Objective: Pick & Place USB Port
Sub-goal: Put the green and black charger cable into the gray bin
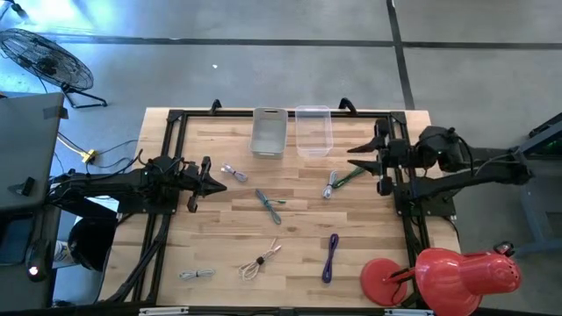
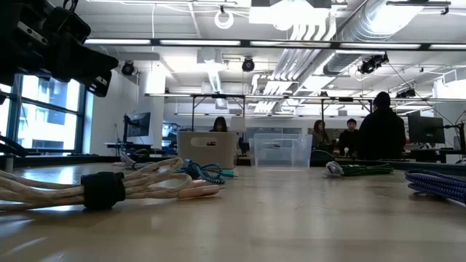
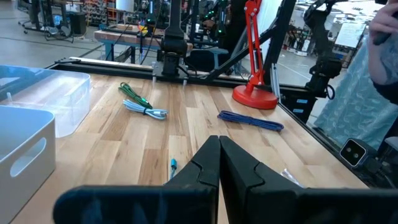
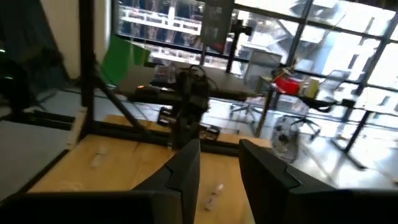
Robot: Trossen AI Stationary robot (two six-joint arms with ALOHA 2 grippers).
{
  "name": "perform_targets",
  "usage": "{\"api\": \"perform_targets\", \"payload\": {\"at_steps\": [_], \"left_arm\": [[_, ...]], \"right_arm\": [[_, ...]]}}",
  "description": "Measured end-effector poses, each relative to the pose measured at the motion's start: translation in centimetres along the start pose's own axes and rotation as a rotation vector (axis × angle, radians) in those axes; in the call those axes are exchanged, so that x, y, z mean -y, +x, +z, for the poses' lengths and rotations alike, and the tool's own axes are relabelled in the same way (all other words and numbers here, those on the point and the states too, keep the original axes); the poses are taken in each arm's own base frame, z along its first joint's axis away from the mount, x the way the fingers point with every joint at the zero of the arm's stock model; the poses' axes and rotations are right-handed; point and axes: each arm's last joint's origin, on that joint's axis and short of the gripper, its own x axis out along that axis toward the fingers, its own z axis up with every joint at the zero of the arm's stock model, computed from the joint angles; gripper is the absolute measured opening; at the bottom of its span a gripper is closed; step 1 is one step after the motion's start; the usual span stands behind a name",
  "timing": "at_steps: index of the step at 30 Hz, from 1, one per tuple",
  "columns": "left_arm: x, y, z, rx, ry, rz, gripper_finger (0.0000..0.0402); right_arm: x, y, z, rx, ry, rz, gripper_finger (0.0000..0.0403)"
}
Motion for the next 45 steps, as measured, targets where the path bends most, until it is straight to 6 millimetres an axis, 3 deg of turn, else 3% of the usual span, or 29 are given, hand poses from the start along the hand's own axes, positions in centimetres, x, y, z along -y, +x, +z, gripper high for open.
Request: {"api": "perform_targets", "payload": {"at_steps": [6, 23, 31, 35, 41, 45], "left_arm": [[0.0, 0.0, 0.0, 0.001, 0.000, 0.000, 0.0000], [-0.1, 0.0, 0.0, 0.005, 0.061, 0.039, 0.0000], [-0.1, 0.0, 0.0, 0.005, 0.056, 0.036, 0.0000], [-0.1, 0.0, -0.1, -0.009, 0.056, 0.041, 0.0000], [-0.3, 0.0, -0.4, -0.036, 0.037, 0.100, 0.0000], [-0.3, 0.0, -0.4, -0.033, 0.042, 0.085, 0.0000]], "right_arm": [[0.0, 1.4, 0.7, -0.203, -0.025, -0.149, 0.0104], [-4.1, 7.7, -2.5, -0.491, -0.146, -0.246, 0.0104], [-5.0, 10.1, -3.8, -0.514, -0.218, -0.251, 0.0104], [-5.4, 10.5, -3.5, -0.484, -0.320, -0.220, 0.0104], [-5.8, 10.8, -2.9, -0.404, -0.299, -0.155, 0.0104], [-5.5, 10.6, -2.9, -0.434, -0.305, -0.292, 0.0104]]}}
